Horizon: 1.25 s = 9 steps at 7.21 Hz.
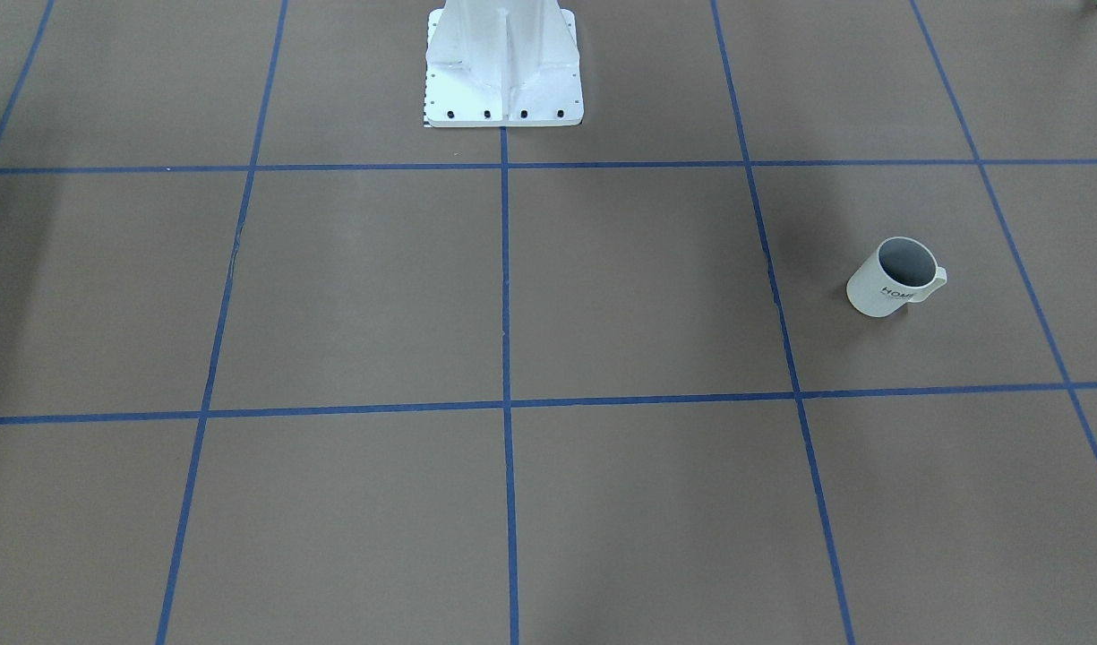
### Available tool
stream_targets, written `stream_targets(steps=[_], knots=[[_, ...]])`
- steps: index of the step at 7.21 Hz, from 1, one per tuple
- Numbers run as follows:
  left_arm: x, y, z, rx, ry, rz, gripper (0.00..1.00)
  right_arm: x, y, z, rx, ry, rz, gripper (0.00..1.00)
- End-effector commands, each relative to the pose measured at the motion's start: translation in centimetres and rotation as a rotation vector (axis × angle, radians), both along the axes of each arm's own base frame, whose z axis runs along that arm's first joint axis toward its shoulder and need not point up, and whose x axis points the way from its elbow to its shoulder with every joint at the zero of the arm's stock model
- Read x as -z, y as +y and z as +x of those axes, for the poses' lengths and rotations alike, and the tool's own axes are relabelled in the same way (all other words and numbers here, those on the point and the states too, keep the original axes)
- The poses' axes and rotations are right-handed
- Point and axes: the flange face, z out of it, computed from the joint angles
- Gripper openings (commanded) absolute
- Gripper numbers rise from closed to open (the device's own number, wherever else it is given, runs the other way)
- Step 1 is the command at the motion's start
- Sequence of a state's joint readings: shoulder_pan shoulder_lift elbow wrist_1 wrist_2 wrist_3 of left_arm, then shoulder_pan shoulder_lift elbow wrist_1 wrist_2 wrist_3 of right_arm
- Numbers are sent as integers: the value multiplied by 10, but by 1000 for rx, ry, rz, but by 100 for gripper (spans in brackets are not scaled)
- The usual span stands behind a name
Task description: Left arm hands cup to right arm to dump lemon
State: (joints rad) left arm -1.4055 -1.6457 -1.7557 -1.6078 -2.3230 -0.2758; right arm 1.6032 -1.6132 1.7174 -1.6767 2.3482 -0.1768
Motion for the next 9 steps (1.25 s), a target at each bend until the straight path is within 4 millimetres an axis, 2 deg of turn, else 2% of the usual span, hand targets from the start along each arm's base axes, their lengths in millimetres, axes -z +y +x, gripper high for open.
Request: stream_targets(steps=[1, 3, 4, 5, 7, 9], knots=[[30, 34, 54, 121, 49, -162, 100, -2, -1, -3, 4, 1, -5, 100], [10, 76, 101, 201, 103, -234, 100, -8, 2, -3, 3, -1, -22, 100], [5, 87, 125, 241, 91, -251, 100, -9, 2, -3, 2, -3, -24, 100], [-8, 92, 147, 242, 38, -243, 100, -8, 2, -3, 3, -2, -22, 100], [-27, 95, 165, 215, 6, -266, 100, -9, 3, -4, -1, -9, -29, 100], [-28, 97, 180, 201, 3, -283, 100, -9, 3, -4, -1, -12, -29, 100]])
